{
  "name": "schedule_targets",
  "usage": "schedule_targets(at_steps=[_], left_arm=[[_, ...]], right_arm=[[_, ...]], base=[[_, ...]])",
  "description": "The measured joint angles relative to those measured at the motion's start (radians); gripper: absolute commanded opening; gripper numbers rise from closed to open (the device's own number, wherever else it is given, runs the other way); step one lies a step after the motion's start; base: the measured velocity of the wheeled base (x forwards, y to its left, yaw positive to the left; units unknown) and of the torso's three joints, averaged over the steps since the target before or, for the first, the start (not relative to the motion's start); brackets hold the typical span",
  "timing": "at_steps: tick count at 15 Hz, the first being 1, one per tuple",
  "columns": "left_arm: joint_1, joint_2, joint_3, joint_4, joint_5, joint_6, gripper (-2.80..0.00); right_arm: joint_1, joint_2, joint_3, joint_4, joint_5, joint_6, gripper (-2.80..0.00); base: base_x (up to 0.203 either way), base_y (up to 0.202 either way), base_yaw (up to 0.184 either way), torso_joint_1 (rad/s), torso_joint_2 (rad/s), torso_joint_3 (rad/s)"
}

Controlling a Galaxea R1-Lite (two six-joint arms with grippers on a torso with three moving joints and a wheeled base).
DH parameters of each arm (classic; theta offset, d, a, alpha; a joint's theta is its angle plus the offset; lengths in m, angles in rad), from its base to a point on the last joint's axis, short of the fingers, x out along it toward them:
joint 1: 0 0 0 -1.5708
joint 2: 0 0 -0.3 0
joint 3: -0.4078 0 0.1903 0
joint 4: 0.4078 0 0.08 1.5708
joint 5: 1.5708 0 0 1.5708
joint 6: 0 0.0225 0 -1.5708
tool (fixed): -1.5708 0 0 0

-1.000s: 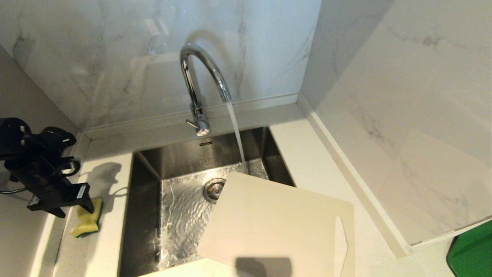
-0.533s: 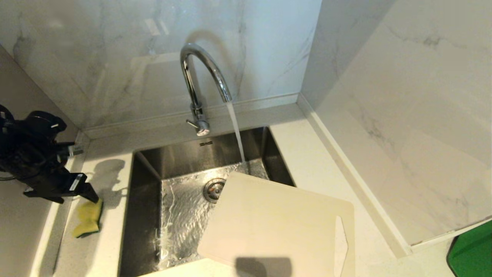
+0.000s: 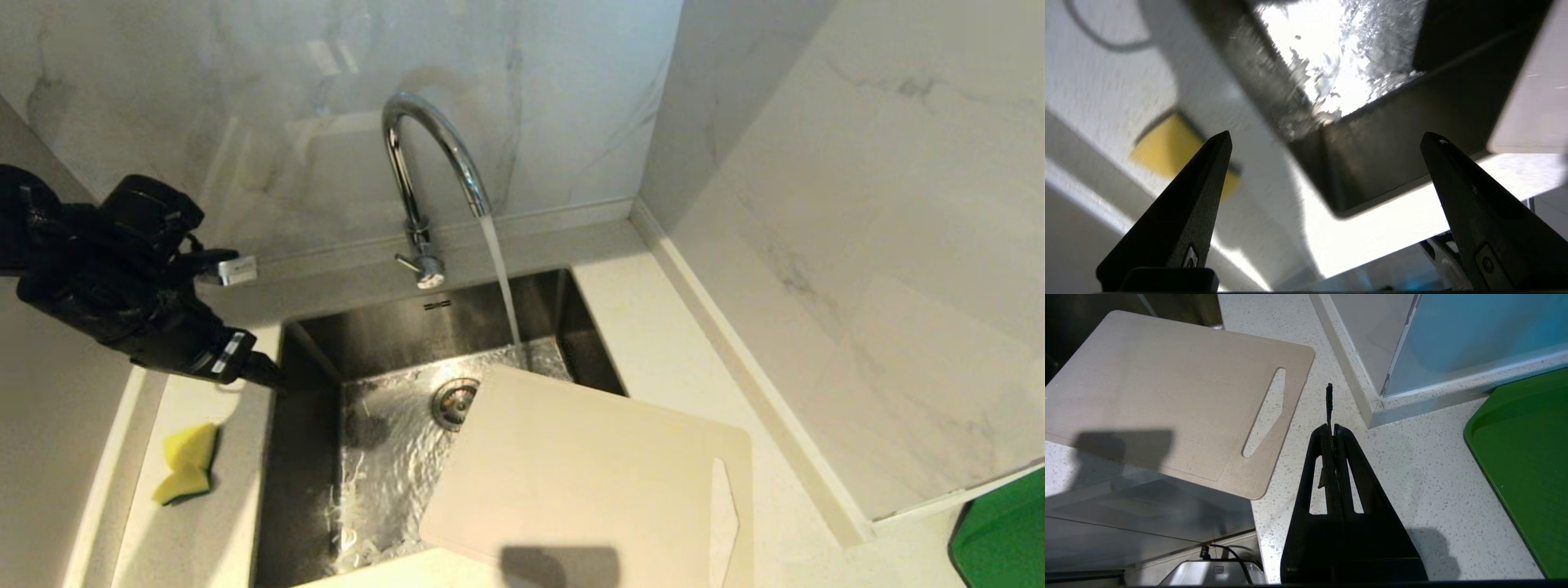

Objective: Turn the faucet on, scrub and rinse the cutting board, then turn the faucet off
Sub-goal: Turn off the tap

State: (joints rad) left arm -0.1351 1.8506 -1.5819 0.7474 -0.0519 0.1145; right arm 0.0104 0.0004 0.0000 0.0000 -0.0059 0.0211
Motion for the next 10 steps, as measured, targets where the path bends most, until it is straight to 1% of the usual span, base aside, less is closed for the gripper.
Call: schedule_targets(at_steps=[1, 3, 6, 8, 10], left_arm=[[-0.033, 0.0, -0.022, 0.0, 0.001, 0.0, -2.8], [-0.088, 0.007, -0.05, -0.001, 0.009, -0.006, -2.8], [-0.146, 0.024, -0.082, 0.0, 0.009, -0.037, -2.8], [-0.169, 0.037, -0.12, 0.0, -0.008, -0.048, -2.8], [-0.177, 0.061, -0.184, -0.005, -0.018, -0.05, -2.8]], right_arm=[[0.0, 0.0, 0.0, 0.0, 0.0, 0.0, -2.8], [0.0, 0.0, 0.0, 0.0, 0.0, 0.0, -2.8], [0.0, 0.0, 0.0, 0.0, 0.0, 0.0, -2.8], [0.0, 0.0, 0.0, 0.0, 0.0, 0.0, -2.8], [0.0, 0.0, 0.0, 0.0, 0.0, 0.0, -2.8]], base=[[0.0, 0.0, 0.0, 0.0, 0.0, 0.0], [0.0, 0.0, 0.0, 0.0, 0.0, 0.0], [0.0, 0.0, 0.0, 0.0, 0.0, 0.0], [0.0, 0.0, 0.0, 0.0, 0.0, 0.0], [0.0, 0.0, 0.0, 0.0, 0.0, 0.0]])
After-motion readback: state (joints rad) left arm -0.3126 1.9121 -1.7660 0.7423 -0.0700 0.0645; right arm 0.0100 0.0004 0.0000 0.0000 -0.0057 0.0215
